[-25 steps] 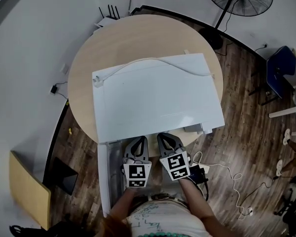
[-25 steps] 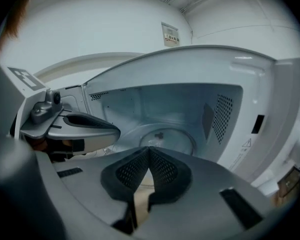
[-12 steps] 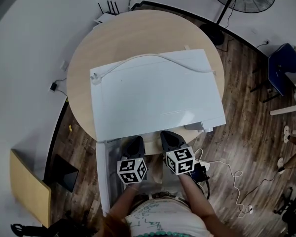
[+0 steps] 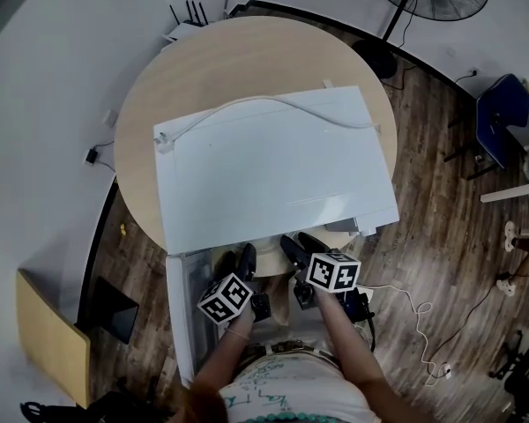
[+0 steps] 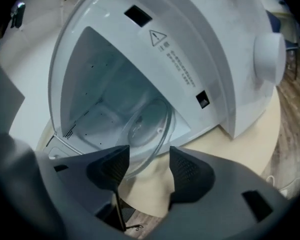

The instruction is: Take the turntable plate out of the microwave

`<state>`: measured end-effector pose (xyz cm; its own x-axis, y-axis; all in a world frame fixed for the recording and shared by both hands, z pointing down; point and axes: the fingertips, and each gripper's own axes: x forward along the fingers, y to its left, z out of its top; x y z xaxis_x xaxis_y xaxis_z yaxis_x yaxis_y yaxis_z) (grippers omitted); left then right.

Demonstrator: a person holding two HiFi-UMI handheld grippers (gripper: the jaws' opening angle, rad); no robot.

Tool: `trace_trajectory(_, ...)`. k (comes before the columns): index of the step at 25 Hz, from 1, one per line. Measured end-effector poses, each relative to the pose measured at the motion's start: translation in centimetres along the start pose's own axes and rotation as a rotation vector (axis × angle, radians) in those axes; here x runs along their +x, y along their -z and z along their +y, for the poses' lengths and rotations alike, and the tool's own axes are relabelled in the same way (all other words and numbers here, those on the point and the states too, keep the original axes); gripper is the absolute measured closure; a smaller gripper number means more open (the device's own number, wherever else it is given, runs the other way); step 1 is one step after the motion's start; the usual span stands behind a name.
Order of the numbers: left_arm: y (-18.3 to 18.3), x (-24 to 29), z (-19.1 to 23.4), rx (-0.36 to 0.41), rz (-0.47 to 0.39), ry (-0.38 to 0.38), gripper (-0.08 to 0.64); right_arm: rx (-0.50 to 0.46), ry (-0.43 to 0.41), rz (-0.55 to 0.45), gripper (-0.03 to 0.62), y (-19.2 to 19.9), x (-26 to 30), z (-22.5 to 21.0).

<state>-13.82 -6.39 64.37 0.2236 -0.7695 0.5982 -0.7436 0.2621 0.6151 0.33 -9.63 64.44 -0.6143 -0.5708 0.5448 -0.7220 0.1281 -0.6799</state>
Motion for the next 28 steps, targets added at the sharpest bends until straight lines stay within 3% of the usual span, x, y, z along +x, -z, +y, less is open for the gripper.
trace_trajectory(3, 0.1, 1.2, 0.4, -0.159, 0.001, 0.024, 0.276, 0.117, -0.059, 0.028, 0.345, 0.5, 1.1, 0.0)
trace_trajectory(7, -0.4, 3.0, 0.0, -0.182, 0.01, 0.078, 0.278, 0.266, -0.126, 0.039, 0.345, 0.8, 2.1, 0.0)
trace_trajectory(13, -0.4, 3.3, 0.7, -0.248, 0.006, 0.095, 0.414, 0.223, -0.156, 0.078, 0.365, 1.1, 2.7, 0.3)
trace_trajectory(28, 1.3, 0.6, -0.7, -0.332, 0.006, 0.205, 0.474, 0.243, -0.243, 0.035, 0.408, 0.2, 2.2, 0.4)
